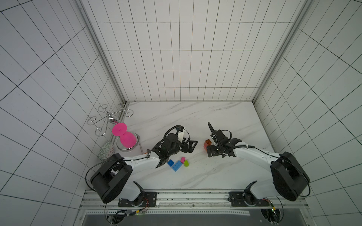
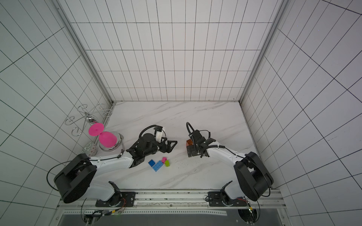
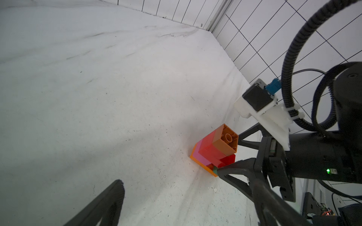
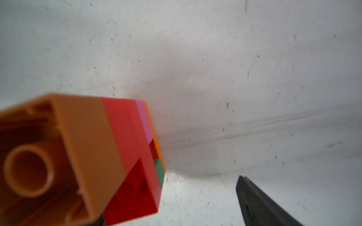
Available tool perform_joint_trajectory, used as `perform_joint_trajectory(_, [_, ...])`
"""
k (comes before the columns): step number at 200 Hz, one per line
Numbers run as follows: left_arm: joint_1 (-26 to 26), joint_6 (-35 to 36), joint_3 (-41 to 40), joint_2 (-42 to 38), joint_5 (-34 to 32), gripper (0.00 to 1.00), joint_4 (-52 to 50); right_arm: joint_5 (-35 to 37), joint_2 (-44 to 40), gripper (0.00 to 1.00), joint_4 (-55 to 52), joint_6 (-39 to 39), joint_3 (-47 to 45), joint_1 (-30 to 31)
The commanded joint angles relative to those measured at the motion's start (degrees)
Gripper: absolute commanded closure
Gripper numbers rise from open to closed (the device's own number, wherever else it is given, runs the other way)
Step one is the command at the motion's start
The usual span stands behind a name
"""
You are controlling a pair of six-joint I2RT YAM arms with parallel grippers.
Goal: Assemble the letter p with lego
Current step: Adjust the lego brick at the center of the board.
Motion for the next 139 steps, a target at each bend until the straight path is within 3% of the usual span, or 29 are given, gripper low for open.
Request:
perform_joint_trajectory(1, [0.3,0.2,-0.6,-1.5,-0.3,0.03,0.5,3.0,0.0,0.02,0.1,2.3,-1.3,-2.3])
perform_joint_trajectory(85, [0.3,0.1,-0.8,-2.2,-0.3,0.03,0.4,-0.6,-0.9,0.02,-2.0,0.8,0.6,-10.2])
perform_joint_trajectory(139, [0.4,0.3,-0.9,-3.2,-0.9,0.03,-0.3,-1.4,-9.3,0.02,-14.2,2.1,5.4,-10.3])
